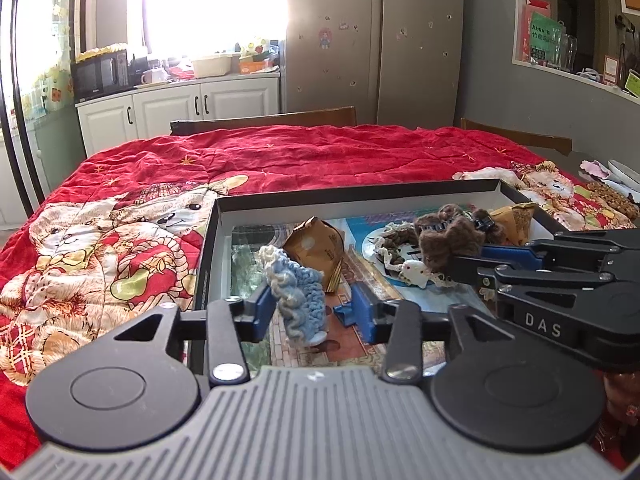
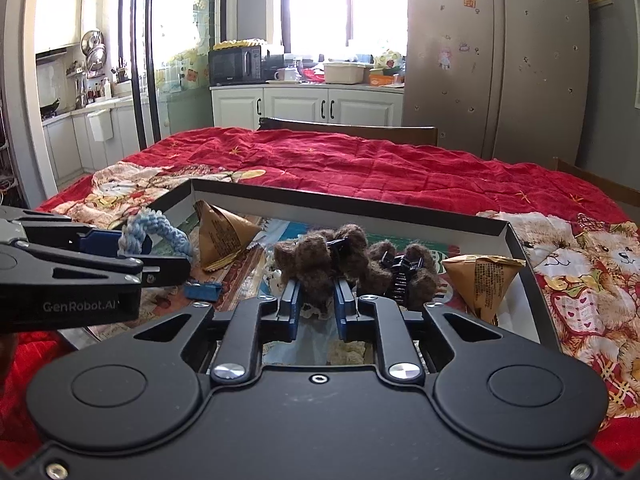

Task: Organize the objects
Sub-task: 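Lower both held items into the tray and open both grippers, then lift both open grippers up and out of the tray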

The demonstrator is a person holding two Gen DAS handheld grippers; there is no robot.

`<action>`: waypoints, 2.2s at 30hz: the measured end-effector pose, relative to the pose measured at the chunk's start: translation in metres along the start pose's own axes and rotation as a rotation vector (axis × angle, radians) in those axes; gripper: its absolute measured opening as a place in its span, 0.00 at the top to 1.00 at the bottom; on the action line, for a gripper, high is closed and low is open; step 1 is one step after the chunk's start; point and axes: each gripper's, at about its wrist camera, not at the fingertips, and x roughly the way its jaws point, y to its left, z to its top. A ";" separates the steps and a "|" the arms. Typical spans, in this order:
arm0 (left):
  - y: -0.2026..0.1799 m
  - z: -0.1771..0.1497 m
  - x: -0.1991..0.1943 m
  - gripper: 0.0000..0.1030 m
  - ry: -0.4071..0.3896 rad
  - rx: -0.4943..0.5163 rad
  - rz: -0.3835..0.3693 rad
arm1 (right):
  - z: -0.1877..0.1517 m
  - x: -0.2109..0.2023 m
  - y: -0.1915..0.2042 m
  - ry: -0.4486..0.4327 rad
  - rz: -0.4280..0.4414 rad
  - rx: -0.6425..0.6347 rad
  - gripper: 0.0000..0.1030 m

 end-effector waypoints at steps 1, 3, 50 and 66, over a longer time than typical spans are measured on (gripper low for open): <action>-0.001 0.000 -0.001 0.38 -0.002 0.000 0.001 | 0.000 -0.001 0.000 -0.004 0.001 0.003 0.77; -0.001 0.000 -0.002 0.35 -0.007 -0.003 0.003 | 0.001 -0.003 -0.001 -0.012 -0.003 0.007 0.71; -0.017 0.005 -0.063 0.10 -0.065 -0.016 -0.051 | 0.008 -0.095 -0.028 -0.109 -0.008 0.098 0.55; -0.038 -0.002 -0.096 0.10 -0.086 0.021 -0.137 | -0.010 -0.153 -0.037 -0.122 -0.030 0.088 0.52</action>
